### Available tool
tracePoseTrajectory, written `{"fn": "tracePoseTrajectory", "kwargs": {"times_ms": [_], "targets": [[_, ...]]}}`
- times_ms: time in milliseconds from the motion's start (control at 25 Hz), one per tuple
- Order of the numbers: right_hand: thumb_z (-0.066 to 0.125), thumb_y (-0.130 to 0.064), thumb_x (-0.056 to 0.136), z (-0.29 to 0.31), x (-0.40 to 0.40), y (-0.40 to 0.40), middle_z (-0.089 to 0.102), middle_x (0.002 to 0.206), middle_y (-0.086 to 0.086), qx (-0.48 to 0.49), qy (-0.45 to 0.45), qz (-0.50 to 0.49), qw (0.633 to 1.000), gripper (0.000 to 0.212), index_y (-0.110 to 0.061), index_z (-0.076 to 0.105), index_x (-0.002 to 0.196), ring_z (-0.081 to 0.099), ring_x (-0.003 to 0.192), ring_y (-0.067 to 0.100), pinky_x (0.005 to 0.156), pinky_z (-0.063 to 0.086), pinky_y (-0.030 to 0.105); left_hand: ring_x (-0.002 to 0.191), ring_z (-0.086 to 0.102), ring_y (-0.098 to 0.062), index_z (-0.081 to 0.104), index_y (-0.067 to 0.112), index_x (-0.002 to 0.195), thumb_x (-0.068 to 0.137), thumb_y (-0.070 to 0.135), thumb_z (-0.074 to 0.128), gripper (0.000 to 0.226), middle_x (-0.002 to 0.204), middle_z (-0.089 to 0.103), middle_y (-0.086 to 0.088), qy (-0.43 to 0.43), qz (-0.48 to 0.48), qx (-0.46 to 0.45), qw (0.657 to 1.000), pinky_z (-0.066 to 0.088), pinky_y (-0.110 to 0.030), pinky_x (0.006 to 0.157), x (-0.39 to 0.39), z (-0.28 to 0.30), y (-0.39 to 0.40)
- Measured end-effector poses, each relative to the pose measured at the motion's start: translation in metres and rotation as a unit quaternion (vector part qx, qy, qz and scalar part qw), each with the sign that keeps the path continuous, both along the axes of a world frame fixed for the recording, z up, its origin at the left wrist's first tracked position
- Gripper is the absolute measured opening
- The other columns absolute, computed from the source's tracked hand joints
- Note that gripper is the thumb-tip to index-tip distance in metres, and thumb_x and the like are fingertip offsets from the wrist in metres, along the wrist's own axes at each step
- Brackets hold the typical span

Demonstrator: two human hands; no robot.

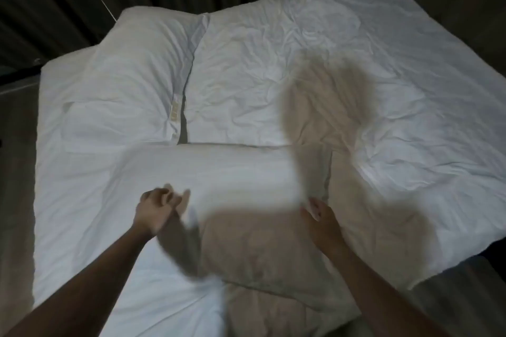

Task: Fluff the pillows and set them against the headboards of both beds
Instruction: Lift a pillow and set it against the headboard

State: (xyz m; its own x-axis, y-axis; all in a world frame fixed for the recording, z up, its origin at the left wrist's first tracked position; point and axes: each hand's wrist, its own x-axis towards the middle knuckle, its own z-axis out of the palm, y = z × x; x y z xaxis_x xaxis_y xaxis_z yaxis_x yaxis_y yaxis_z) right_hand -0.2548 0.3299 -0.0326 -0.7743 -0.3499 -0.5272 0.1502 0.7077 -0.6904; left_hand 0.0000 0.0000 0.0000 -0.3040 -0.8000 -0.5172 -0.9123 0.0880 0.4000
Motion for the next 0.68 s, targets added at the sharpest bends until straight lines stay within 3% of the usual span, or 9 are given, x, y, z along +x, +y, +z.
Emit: {"fn": "tracePoseTrajectory", "kwargs": {"times_ms": [120, 200, 320, 400, 480, 600, 680], "targets": [[0.073, -0.04, 0.093, -0.023, -0.003, -0.016, 0.048, 0.155, 0.016, 0.027, -0.009, -0.031, 0.999, 0.075, -0.008, 0.043, 0.154, 0.046, 0.144, 0.032, 0.119, 0.034, 0.038, 0.146, 0.034, -0.039, 0.05, 0.018, 0.145, 0.067, 0.08, 0.059, 0.1, 0.153, 0.043, -0.017, -0.09, 0.039, -0.042, 0.994, 0.028, -0.048, 0.12, 0.015, -0.028, -0.039], [0.073, -0.047, 0.091, -0.042, -0.003, -0.018, 0.036, 0.165, 0.014, 0.044, -0.027, -0.053, 0.997, 0.09, -0.015, 0.028, 0.162, 0.038, 0.15, 0.031, 0.122, 0.028, 0.039, 0.151, 0.026, -0.038, 0.038, 0.019, 0.153, 0.057, 0.09, 0.057, 0.121, 0.161, 0.032, -0.016, -0.113, 0.084, -0.053, 0.989, 0.023, -0.051, 0.123, 0.024, -0.042, -0.06], [0.074, -0.063, 0.082, -0.067, -0.005, -0.016, 0.034, 0.167, 0.014, 0.053, -0.038, -0.084, 0.994, 0.106, -0.016, 0.024, 0.163, 0.037, 0.151, 0.033, 0.124, 0.029, 0.045, 0.148, 0.032, -0.04, 0.031, 0.016, 0.155, 0.044, 0.1, 0.061, 0.142, 0.159, 0.035, -0.016, -0.142, 0.136, -0.024, 0.98, 0.03, -0.053, 0.121, 0.037, -0.062, -0.085], [0.075, -0.065, 0.08, -0.067, -0.004, -0.015, 0.039, 0.163, 0.02, 0.065, -0.042, -0.089, 0.993, 0.108, -0.007, 0.029, 0.159, 0.042, 0.148, 0.035, 0.122, 0.033, 0.043, 0.14, 0.043, -0.043, 0.04, 0.01, 0.15, 0.037, 0.104, 0.059, 0.148, 0.15, 0.047, -0.018, -0.165, 0.147, -0.003, 0.975, 0.036, -0.055, 0.117, 0.044, -0.067, -0.094], [0.073, -0.059, 0.086, -0.056, 0.002, -0.016, 0.038, 0.162, 0.024, 0.059, -0.039, -0.082, 0.994, 0.1, -0.002, 0.033, 0.157, 0.04, 0.148, 0.038, 0.12, 0.032, 0.041, 0.136, 0.05, -0.042, 0.051, 0.009, 0.143, 0.048, 0.104, 0.056, 0.135, 0.143, 0.057, -0.017, -0.187, 0.114, 0.001, 0.976, 0.034, -0.054, 0.116, 0.048, -0.063, -0.097], [0.07, -0.05, 0.092, -0.024, 0.022, -0.015, 0.041, 0.158, 0.031, 0.03, -0.048, -0.056, 0.997, 0.08, -0.001, 0.047, 0.151, 0.04, 0.147, 0.041, 0.118, 0.032, 0.04, 0.122, 0.062, -0.041, 0.067, 0.009, 0.126, 0.079, 0.076, 0.06, 0.082, 0.125, 0.07, -0.018, -0.16, 0.057, -0.037, 0.985, 0.041, -0.046, 0.107, 0.049, -0.037, -0.095], [0.075, -0.047, 0.09, 0.006, 0.042, -0.004, 0.05, 0.153, 0.027, 0.009, -0.061, -0.095, 0.994, 0.079, 0.002, 0.05, 0.147, 0.048, 0.144, 0.037, 0.115, 0.037, 0.039, 0.106, 0.068, -0.042, 0.074, 0.011, 0.105, 0.075, 0.073, 0.053, 0.072, 0.106, 0.075, -0.018, -0.093, 0.049, -0.028, 0.994, 0.051, -0.044, 0.095, 0.058, -0.008, -0.082]]}}
